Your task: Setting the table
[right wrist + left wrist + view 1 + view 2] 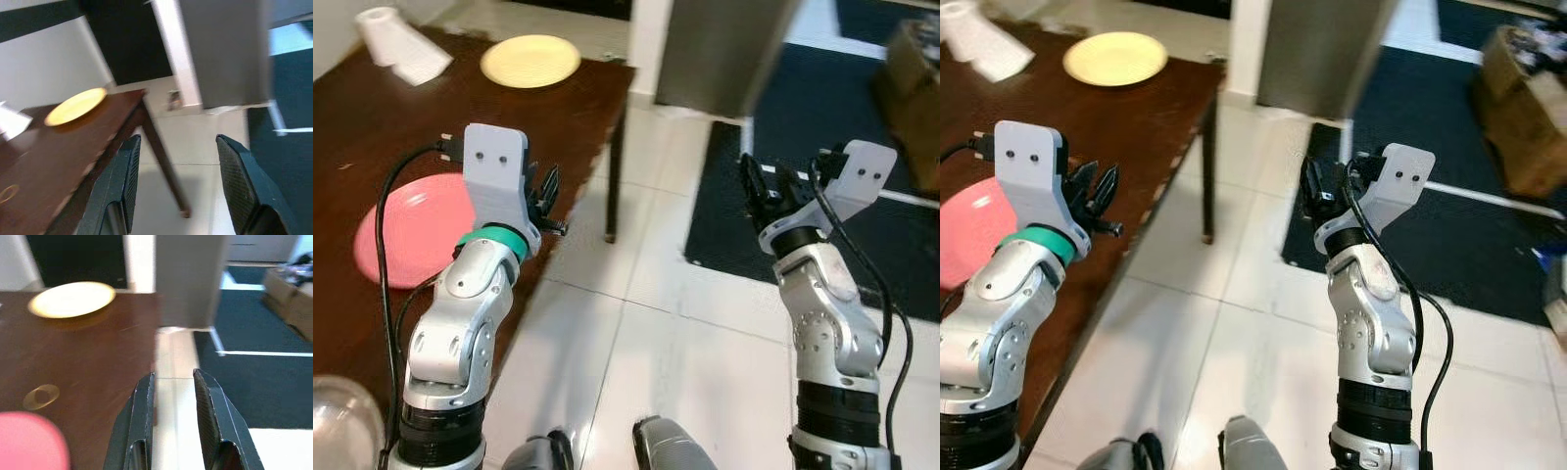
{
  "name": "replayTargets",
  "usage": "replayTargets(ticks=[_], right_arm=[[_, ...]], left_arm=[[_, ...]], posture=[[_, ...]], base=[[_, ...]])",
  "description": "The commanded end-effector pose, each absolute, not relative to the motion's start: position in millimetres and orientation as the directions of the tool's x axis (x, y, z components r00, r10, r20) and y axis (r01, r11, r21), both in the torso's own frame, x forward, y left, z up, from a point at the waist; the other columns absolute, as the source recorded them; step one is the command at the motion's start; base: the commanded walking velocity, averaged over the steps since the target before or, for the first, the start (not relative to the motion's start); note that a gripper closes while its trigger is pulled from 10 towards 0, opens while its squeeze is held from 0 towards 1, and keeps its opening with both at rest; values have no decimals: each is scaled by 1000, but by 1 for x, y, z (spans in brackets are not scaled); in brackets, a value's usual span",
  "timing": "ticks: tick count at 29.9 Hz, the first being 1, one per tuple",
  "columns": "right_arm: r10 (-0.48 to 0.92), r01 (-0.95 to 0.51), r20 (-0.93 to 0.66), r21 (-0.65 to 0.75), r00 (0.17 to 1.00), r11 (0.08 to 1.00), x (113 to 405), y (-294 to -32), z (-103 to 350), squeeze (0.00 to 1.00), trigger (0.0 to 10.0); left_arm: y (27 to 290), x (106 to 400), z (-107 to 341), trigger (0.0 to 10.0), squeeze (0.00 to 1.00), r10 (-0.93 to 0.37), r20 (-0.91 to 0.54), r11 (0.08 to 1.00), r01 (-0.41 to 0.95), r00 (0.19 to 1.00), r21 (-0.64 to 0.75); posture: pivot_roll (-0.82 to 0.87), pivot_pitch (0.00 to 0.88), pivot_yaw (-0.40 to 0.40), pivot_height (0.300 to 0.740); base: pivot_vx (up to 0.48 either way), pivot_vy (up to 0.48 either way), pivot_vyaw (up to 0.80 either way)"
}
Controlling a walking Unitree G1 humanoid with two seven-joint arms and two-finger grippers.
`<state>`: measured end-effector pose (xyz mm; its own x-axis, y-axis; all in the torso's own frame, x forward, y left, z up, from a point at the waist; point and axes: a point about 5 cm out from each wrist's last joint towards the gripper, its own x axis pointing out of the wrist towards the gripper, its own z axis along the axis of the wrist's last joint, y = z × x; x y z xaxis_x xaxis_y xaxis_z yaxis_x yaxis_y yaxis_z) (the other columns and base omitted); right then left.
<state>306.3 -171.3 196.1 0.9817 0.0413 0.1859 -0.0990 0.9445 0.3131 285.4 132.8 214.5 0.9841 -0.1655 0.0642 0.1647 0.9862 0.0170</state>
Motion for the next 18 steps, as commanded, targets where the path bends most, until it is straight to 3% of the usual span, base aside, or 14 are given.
replayTargets(ticks=[1,18], right_arm=[[38,-91,170,317,985,944,307,-172,194,0,10000],[35,-89,169,320,985,943,306,-171,193,0,10000]], left_arm=[[132,286,209,10000,0,-164,44,986,163,986,19],[133,288,210,10000,0,-170,45,985,169,984,25]], posture=[[-139,2,31,740],[-138,0,44,740]], base=[[0,0,-800],[0,0,-800]])
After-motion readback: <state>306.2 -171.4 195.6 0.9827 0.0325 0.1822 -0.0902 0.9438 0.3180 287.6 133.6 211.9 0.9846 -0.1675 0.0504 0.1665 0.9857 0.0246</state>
